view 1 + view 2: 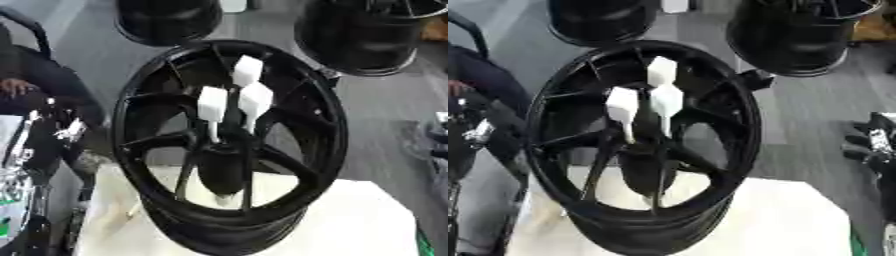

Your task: Pull the pin out of the wheel hub.

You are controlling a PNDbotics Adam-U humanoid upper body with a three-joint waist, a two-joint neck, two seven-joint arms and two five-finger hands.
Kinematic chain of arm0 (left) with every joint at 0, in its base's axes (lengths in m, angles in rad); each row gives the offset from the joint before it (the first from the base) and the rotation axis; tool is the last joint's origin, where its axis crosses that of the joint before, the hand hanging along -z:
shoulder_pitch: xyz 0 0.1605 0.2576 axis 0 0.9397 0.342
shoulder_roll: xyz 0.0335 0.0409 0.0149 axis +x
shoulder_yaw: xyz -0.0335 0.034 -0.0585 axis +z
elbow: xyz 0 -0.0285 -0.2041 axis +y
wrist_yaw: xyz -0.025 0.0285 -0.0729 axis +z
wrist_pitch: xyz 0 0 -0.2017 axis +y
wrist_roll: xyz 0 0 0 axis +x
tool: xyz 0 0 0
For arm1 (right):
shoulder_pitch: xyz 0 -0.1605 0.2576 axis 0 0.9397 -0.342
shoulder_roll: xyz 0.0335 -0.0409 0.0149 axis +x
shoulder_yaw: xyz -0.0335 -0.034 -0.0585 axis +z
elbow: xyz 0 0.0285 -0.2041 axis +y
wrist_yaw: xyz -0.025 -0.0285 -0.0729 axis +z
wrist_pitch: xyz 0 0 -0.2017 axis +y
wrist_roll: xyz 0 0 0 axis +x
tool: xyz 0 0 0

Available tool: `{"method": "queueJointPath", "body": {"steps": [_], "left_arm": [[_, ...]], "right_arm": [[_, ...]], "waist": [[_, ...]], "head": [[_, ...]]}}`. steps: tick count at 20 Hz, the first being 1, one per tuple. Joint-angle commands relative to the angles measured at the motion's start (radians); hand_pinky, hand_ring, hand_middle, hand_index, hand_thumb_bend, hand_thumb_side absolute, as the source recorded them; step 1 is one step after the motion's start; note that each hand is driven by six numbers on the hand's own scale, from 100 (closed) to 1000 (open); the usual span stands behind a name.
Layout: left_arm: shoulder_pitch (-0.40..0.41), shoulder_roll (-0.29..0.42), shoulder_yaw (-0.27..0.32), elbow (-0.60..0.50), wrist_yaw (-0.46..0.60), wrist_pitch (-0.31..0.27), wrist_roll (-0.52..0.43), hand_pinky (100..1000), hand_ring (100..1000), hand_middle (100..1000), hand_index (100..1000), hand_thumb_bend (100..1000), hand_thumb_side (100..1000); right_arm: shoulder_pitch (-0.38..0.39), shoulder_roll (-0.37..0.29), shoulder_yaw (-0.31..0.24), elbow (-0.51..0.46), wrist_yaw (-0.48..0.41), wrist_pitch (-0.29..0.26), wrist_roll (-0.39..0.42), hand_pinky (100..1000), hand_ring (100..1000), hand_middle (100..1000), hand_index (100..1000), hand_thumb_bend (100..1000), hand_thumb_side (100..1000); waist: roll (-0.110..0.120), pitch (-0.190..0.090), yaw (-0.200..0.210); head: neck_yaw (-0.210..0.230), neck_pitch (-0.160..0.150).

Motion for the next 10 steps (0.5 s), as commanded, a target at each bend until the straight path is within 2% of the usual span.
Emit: {"method": "queueJointPath", "body": {"steps": [1, 10], "left_arm": [[-0.006, 0.013, -0.003, -0.027, 0.0, -0.002, -0.006, 546, 489, 456, 594, 367, 100], [-0.005, 0.011, -0.003, -0.027, -0.011, -0.003, -0.012, 546, 490, 458, 598, 363, 100]], "right_arm": [[-0.008, -0.01, -0.004, -0.019, 0.005, -0.001, -0.004, 673, 760, 774, 924, 100, 739], [-0.012, -0.014, -0.006, -0.021, 0.009, -0.003, -0.005, 673, 760, 776, 927, 100, 717]], "waist": [[0.001, -0.011, 0.001], [0.002, -0.01, -0.001]], "head": [[0.001, -0.002], [0.0, -0.002]]}}
